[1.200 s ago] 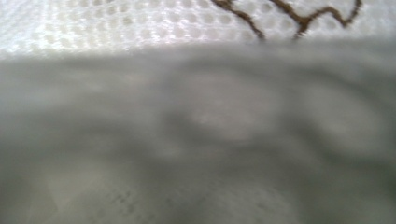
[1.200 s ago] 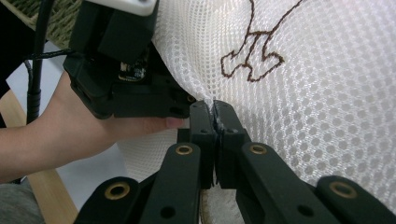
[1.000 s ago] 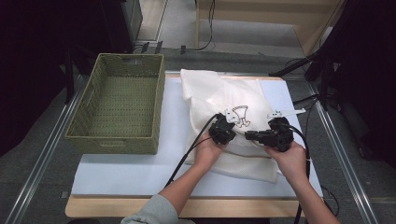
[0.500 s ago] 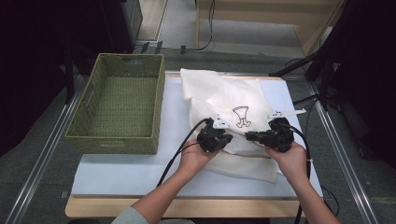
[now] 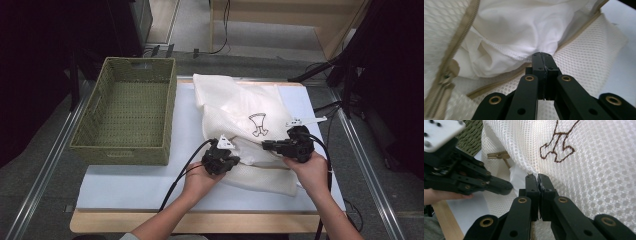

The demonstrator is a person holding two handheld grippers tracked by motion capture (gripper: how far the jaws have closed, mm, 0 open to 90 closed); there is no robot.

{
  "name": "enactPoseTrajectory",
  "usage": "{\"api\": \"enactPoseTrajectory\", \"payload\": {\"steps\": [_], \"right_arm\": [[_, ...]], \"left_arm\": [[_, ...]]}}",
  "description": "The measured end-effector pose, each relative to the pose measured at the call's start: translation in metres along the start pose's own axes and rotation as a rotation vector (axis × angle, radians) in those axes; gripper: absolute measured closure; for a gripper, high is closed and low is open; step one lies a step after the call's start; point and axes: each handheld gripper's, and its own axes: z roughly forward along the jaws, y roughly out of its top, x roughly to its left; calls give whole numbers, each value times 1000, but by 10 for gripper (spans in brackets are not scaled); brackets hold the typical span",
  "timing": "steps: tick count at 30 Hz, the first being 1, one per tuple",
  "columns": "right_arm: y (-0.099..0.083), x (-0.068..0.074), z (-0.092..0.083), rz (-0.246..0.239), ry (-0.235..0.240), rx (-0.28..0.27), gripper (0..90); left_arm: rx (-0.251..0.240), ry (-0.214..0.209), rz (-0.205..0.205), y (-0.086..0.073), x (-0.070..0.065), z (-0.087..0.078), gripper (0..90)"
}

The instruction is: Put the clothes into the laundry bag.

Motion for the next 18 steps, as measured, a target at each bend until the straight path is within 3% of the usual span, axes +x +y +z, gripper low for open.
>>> {"api": "enactPoseTrajectory", "payload": {"steps": [7,11,15,18], "right_arm": [[1,4,2,-9,12,-3,889],[2,6,3,-18,16,-3,889],[4,8,6,-17,19,-5,889],[7,10,10,-14,25,-6,889]], "left_arm": [[23,41,16,14,3,25,900],[-13,85,9,26,7,33,900],[-58,104,-8,37,9,38,900],[-86,111,3,47,9,39,900]]}}
